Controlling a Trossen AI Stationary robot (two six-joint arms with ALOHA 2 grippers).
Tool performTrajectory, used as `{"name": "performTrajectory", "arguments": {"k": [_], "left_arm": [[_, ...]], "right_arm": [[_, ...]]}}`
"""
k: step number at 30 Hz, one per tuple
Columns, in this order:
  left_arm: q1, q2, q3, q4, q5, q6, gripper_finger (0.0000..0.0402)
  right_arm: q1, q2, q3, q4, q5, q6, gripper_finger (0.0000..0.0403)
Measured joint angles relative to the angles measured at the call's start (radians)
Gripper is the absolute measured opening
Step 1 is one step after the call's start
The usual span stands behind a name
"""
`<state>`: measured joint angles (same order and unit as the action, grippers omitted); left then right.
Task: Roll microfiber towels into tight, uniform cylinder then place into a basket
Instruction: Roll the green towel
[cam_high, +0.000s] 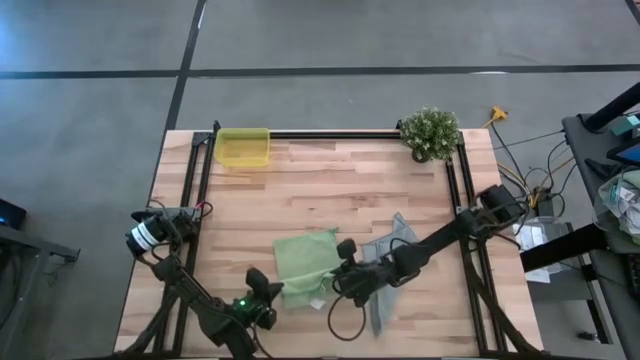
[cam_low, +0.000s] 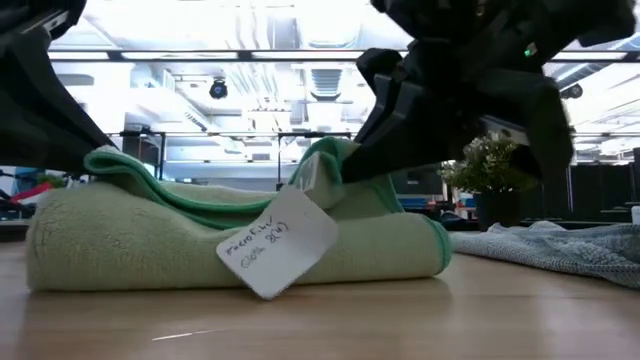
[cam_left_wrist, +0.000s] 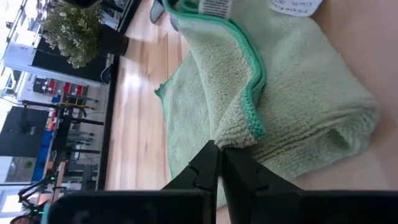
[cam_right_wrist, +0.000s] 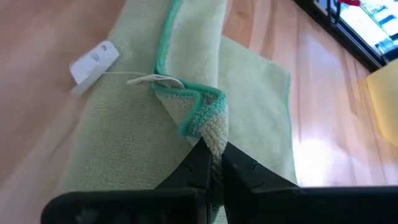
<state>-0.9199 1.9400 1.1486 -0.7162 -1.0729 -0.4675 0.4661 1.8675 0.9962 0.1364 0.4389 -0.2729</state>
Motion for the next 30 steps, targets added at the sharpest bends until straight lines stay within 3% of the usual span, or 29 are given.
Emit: {"name": "performTrajectory", "arguments": {"k": [5, 12, 16, 30], "left_arm": [[0.005, 0.0, -0.047, 0.0, 0.0, -0.006, 0.0], [0.005, -0.003, -0.127, 0.007, -0.019, -0.132, 0.0], [0.005, -0.003, -0.134, 0.003, -0.042, -0.136, 0.0], [0.074, -0.003, -0.142, -0.033, -0.065, -0.122, 0.0]], "right_arm": [[-0.039, 0.0, -0.015, 0.006, 0.0, 0.002, 0.0013], [-0.09, 0.0, -0.072, 0.069, -0.028, 0.006, 0.0013], [-0.107, 0.0, -0.091, 0.112, -0.072, 0.004, 0.0013], [-0.159, 0.0, -0.137, 0.186, -0.072, -0.016, 0.0013]]}}
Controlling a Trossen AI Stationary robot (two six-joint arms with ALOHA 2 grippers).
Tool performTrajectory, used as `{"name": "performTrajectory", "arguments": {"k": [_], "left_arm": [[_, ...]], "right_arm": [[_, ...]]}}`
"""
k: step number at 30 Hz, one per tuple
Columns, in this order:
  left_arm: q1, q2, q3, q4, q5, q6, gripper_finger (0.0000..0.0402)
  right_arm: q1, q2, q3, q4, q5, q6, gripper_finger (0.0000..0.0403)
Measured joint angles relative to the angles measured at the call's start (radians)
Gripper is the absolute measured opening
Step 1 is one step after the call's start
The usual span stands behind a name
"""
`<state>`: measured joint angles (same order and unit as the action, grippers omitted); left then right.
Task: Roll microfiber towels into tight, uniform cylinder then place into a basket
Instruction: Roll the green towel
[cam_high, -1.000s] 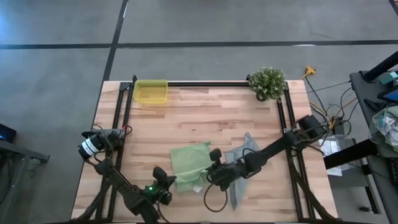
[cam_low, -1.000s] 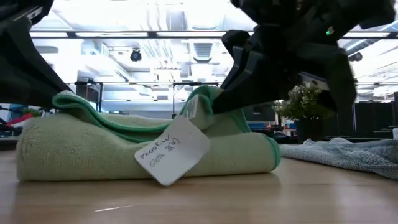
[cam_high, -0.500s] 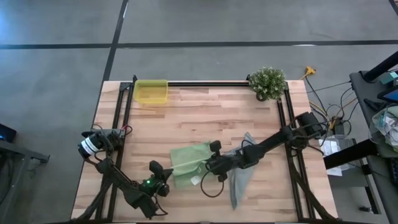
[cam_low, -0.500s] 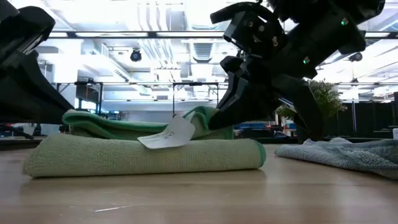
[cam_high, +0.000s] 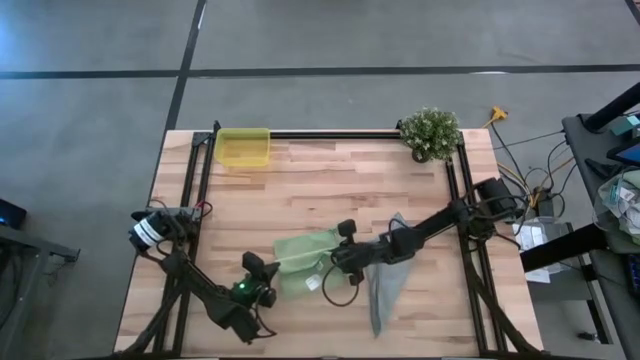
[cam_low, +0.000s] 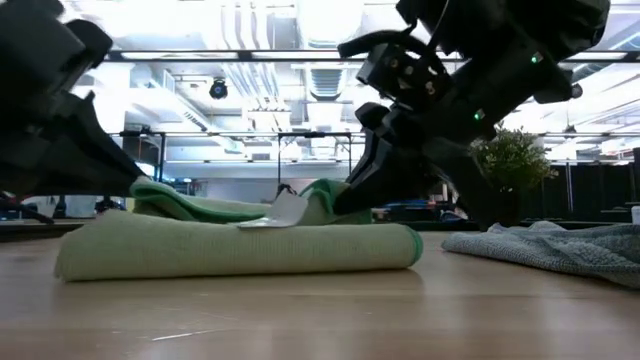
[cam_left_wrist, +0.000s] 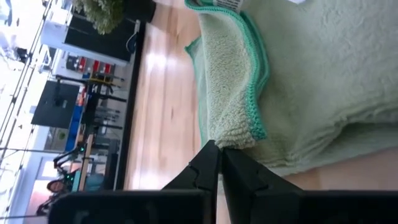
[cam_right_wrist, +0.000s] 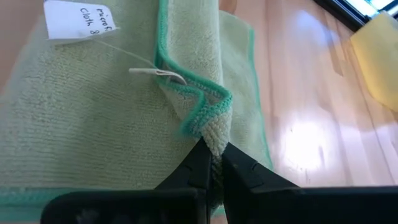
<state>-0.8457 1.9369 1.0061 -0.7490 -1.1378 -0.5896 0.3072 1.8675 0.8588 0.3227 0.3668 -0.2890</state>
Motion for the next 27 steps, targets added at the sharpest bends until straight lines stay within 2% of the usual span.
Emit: {"name": "performTrajectory", "arguments": {"k": [17, 27], "left_arm": [[0.013, -0.001, 0.011, -0.029, 0.025, 0.0, 0.0], [-0.004, -0.004, 0.041, -0.019, 0.12, -0.005, 0.0]], "right_arm": [[-0.016, 0.0, -0.01, 0.012, 0.0, 0.028, 0.0013], [0.031, -0.039, -0.01, -0.005, -0.012, 0.046, 0.0013]]}}
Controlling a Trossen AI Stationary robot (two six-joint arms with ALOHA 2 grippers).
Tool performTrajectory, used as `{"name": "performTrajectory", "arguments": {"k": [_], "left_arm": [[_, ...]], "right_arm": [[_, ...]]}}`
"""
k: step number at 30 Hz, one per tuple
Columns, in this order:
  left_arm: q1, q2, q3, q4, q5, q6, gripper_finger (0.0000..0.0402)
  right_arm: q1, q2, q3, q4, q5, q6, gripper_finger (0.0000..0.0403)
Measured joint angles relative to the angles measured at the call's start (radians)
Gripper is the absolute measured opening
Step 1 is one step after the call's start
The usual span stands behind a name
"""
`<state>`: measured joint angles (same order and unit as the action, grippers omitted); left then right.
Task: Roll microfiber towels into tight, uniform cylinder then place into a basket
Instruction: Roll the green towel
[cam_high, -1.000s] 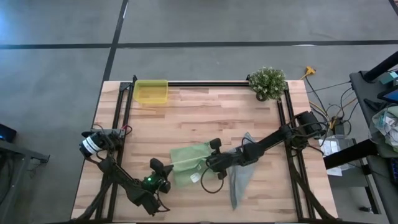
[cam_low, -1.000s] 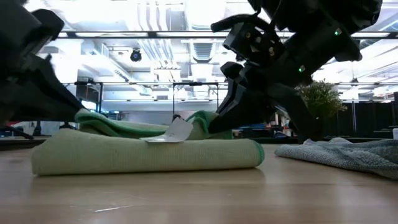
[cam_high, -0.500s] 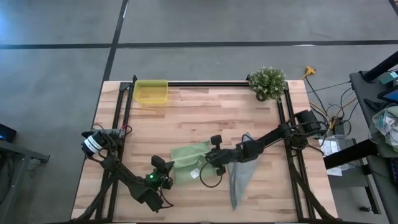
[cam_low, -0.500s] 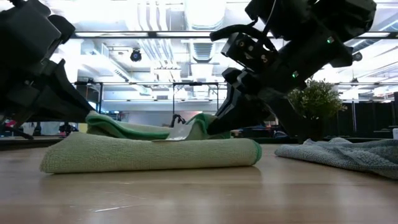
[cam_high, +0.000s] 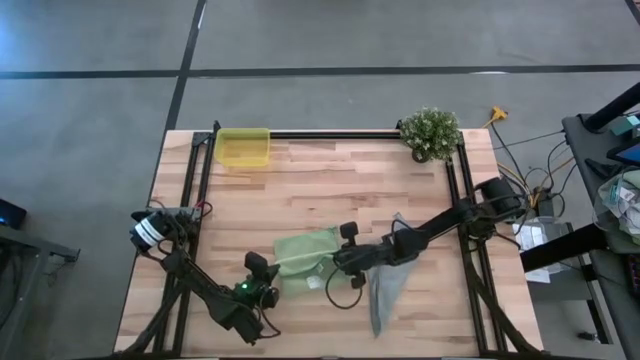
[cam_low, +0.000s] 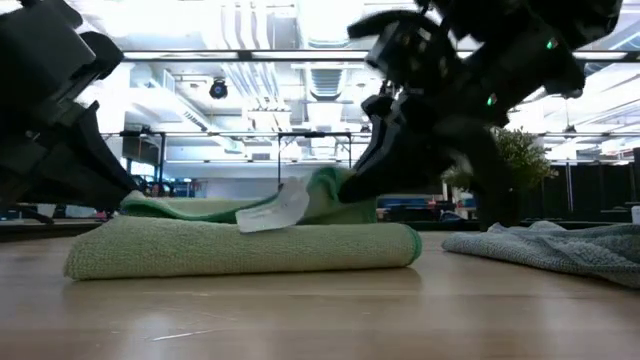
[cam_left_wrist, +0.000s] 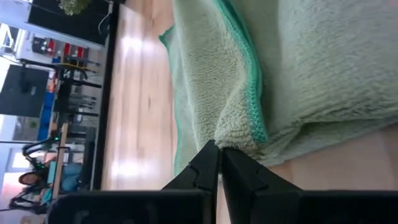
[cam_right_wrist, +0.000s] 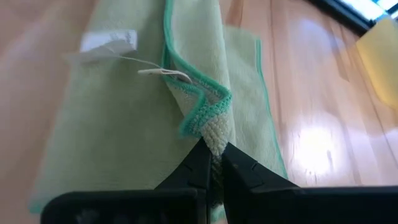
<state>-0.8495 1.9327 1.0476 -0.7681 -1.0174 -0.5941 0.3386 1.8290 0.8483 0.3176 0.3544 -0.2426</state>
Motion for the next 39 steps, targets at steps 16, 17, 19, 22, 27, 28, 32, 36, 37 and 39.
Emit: {"name": "performTrajectory", "arguments": {"k": [16, 17, 19, 22, 27, 28, 32, 36, 37, 39], "left_arm": [[-0.027, -0.004, 0.078, 0.001, -0.009, 0.006, 0.0], [-0.028, -0.004, 0.079, 0.0, -0.009, 0.006, 0.0], [-0.028, -0.004, 0.078, -0.01, -0.009, 0.007, 0.0], [-0.028, -0.004, 0.075, -0.052, -0.01, 0.0, 0.0], [-0.028, -0.004, 0.073, -0.105, -0.055, -0.002, 0.0], [-0.028, -0.005, 0.073, -0.114, -0.062, -0.002, 0.0], [-0.028, -0.005, 0.071, -0.163, -0.066, -0.003, 0.0], [-0.028, -0.005, 0.06, -0.17, -0.066, -0.003, 0.0], [-0.028, -0.005, 0.059, -0.169, -0.065, -0.003, 0.0], [-0.028, -0.005, 0.058, -0.167, -0.065, -0.003, 0.0]], "right_arm": [[0.063, -0.041, 0.0, -0.102, -0.023, 0.093, 0.0013], [0.063, -0.034, 0.0, -0.098, -0.023, 0.093, 0.0013], [0.063, -0.024, 0.0, -0.093, -0.021, 0.083, 0.0013], [0.062, -0.021, 0.0, -0.084, 0.044, 0.058, 0.0013], [0.06, -0.021, -0.001, 0.012, 0.25, -0.015, 0.0013], [0.06, -0.021, -0.001, 0.033, 0.27, -0.035, 0.0013], [0.06, -0.021, 0.001, 0.08, 0.298, -0.072, 0.0013], [0.06, 0.002, 0.001, 0.082, 0.294, -0.072, 0.0013], [0.06, 0.013, 0.0, 0.08, 0.293, -0.072, 0.0013], [0.06, 0.037, 0.0, 0.081, 0.294, -0.081, 0.0013]]}}
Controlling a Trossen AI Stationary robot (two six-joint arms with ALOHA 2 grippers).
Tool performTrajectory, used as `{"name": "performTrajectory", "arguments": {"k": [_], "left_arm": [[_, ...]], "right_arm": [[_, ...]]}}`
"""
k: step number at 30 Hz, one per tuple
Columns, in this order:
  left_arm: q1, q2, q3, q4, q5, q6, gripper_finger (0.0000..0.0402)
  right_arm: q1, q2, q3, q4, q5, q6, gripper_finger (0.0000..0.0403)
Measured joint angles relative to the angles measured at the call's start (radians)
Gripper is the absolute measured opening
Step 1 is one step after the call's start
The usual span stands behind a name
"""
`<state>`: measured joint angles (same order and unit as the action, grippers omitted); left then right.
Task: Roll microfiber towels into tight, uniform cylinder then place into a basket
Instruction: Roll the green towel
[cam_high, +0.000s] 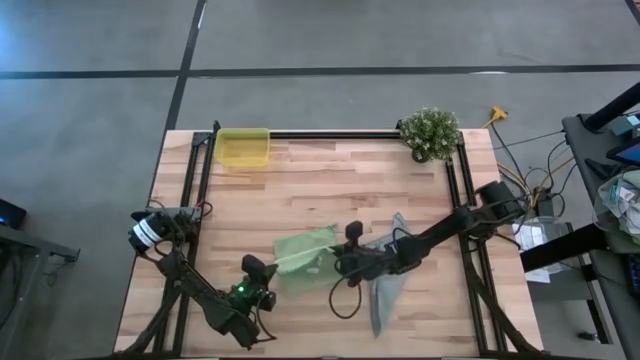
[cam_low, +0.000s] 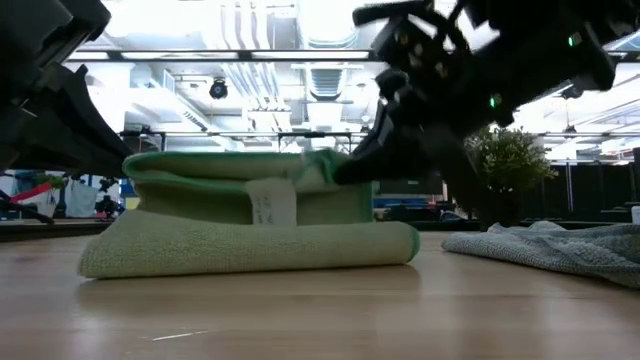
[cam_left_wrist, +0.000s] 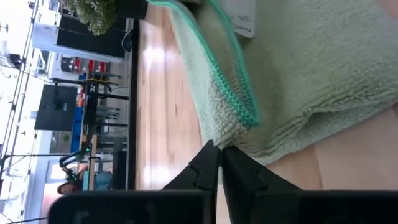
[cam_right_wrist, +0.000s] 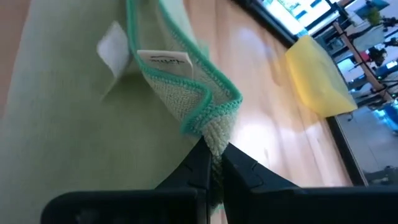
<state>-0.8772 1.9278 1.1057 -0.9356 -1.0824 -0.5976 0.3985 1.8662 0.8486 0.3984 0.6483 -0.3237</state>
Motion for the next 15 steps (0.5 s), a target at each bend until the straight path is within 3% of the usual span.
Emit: {"name": "performTrajectory", "arguments": {"k": [7, 15], "left_arm": [[0.0, -0.002, 0.005, -0.046, 0.005, -0.003, 0.0], [-0.004, -0.002, 0.01, -0.042, 0.01, -0.053, 0.0]], "right_arm": [[-0.027, 0.045, 0.01, 0.006, 0.127, -0.031, 0.0013], [0.005, 0.028, 0.011, 0.013, 0.083, -0.01, 0.0013]]}}
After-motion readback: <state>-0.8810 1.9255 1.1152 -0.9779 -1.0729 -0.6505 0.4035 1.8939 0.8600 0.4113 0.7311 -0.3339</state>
